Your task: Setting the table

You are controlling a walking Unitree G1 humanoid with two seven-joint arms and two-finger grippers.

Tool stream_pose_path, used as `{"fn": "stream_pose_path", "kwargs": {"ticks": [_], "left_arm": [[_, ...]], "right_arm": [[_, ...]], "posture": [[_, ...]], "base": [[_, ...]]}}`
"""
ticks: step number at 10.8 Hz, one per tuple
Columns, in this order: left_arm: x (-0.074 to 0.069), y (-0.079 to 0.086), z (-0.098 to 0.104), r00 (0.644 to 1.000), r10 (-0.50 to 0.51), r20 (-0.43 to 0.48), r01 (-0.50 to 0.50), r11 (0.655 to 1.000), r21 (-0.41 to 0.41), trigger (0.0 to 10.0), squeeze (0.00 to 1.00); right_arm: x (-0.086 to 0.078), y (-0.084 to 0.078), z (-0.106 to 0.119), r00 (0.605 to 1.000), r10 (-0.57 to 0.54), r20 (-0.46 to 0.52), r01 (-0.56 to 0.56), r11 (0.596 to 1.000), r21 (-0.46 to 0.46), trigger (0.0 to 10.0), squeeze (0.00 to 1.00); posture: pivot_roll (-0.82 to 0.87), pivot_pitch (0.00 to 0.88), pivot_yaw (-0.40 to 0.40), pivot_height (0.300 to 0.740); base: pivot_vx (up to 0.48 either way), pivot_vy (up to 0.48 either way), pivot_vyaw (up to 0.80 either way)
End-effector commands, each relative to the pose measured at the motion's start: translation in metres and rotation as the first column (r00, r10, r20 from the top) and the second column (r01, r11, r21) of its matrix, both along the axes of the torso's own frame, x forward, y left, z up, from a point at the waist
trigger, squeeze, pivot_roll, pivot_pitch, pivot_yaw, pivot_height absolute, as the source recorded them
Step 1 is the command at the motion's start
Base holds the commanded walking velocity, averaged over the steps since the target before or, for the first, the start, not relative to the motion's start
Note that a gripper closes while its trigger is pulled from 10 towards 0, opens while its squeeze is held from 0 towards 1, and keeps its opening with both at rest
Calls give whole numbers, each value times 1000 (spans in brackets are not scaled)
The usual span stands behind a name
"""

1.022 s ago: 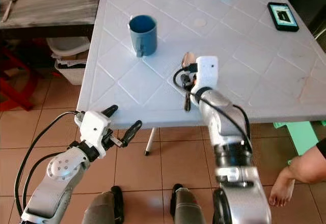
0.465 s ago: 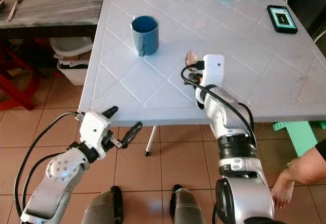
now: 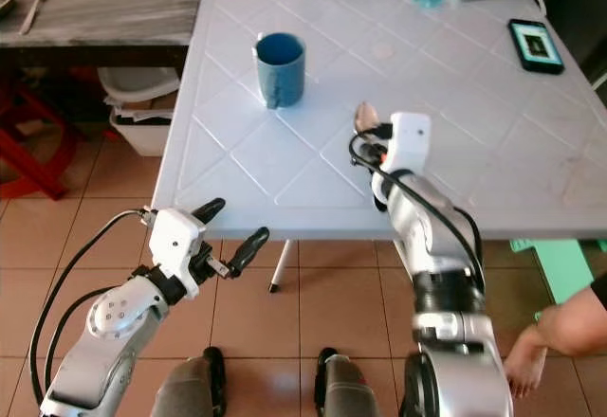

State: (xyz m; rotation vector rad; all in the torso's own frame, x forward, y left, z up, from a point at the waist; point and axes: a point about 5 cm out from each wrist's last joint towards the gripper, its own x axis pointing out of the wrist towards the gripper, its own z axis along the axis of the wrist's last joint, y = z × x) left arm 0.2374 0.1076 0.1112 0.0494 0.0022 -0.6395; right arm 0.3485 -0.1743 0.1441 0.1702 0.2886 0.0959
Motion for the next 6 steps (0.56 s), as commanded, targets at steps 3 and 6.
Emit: {"fn": "stream_pose_path", "kwargs": {"ticks": [3, 6], "left_arm": [[2, 10, -9, 987, 155, -31, -155, 988, 12, 10000, 0], [9, 14, -7, 970, 241, -25, -241, 970, 5, 10000, 0]], "right_arm": [[-27, -3, -36, 991, -107, -81, 112, 992, 59, 0, 0], [-41, 10, -13, 990, -113, 82, 107, 991, 77, 0, 0]], "posture": [[-28, 235, 1, 740], [-30, 230, -10, 740]], "base": [[0, 0, 0], [0, 260, 0]]}}
